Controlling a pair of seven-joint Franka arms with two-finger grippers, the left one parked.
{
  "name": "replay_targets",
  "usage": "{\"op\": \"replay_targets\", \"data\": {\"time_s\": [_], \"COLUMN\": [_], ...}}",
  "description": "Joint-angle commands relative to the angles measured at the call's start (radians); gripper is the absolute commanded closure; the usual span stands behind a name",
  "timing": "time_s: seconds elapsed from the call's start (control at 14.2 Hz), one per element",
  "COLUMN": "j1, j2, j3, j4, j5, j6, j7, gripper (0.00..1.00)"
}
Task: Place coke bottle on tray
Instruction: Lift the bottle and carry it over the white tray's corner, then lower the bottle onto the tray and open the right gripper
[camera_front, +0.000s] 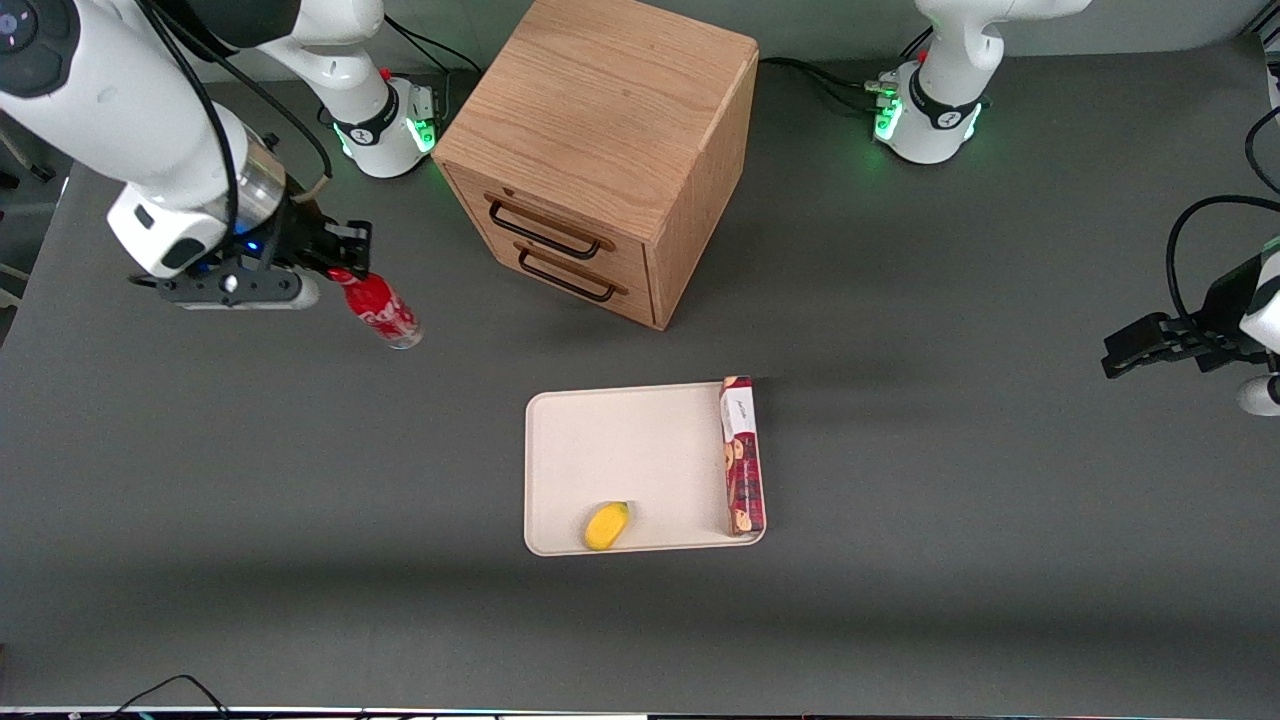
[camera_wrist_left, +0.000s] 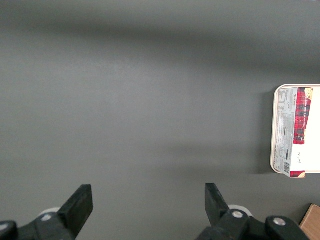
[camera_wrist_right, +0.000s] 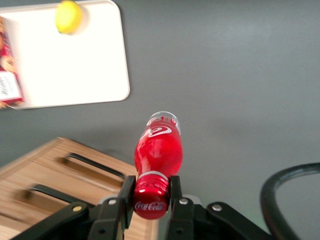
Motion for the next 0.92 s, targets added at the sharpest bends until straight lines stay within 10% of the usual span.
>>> {"op": "replay_targets", "data": {"time_s": [0.0,0.42,0.85], "j1": [0.023,0.064,0.057], "j2": [0.245,0.495,0.526], "j3": [0.129,0.302,0.292], "j4": [0.216,0.144,-0.039], "j5": [-0.028,-0.375,-0.496], "j6": [-0.036,0.237,0.466], "j7": [0.250,0.578,0.677], "gripper": [1.00,1.00,1.00]}}
